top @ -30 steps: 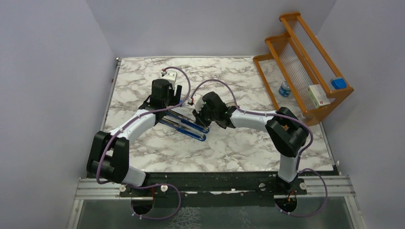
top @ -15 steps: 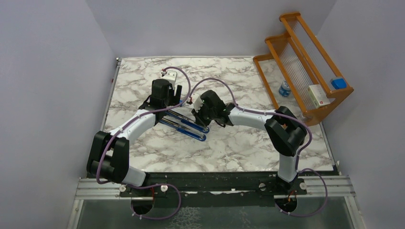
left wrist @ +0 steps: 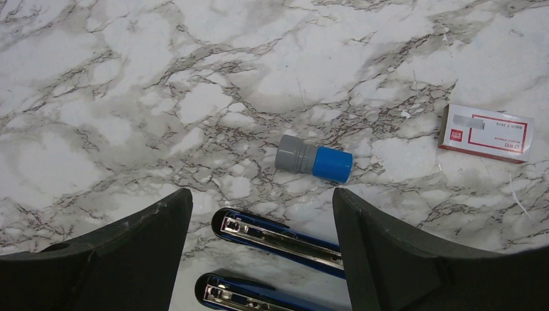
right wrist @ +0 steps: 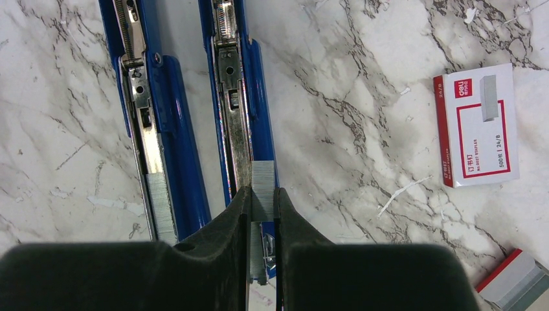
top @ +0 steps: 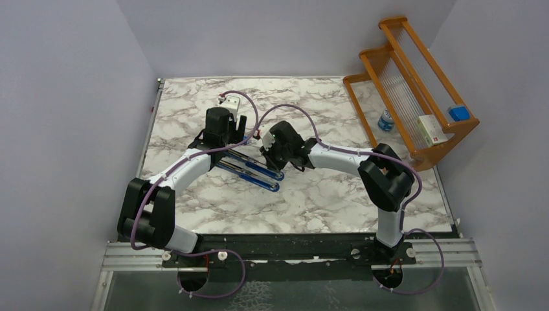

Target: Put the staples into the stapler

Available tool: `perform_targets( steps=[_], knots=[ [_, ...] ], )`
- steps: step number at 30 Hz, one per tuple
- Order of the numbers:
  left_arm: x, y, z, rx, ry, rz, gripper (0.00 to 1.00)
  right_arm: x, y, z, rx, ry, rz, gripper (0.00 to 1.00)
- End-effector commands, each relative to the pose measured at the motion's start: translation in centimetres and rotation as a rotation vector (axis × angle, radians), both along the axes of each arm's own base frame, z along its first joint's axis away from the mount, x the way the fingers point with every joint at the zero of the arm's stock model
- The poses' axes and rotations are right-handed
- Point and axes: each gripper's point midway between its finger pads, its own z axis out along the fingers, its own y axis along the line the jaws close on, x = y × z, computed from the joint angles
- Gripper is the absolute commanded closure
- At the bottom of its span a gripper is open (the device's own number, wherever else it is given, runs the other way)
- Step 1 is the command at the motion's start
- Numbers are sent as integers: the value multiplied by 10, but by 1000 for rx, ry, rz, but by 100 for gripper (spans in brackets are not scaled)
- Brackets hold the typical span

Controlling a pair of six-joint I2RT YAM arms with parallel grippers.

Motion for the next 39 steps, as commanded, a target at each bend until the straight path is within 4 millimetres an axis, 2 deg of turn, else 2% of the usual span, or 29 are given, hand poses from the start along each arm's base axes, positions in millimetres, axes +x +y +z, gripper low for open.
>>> perform_targets(
  steps=[1, 8, 13, 17, 27, 39],
  knots=[
    [1, 1, 0, -6, -11, -10, 18, 0, -5, -10, -52, 20, -34, 98],
    [1, 0, 0, -7, -10, -12, 18, 0, 2, 0, -5, 4, -14, 98],
    [1, 1, 1, -6, -11, -11, 18, 0, 13, 25, 89, -43, 19, 98],
    [1, 1, 1, -6, -12, -10, 18, -5, 19, 37, 139, -59, 63, 98],
    [1, 1, 0, -5, -9, -11, 18, -10, 16, 19, 128, -40, 73, 98],
    [1, 1, 0, -4, -11, -12, 18, -11, 14, 8, 98, -18, 69, 98]
  ],
)
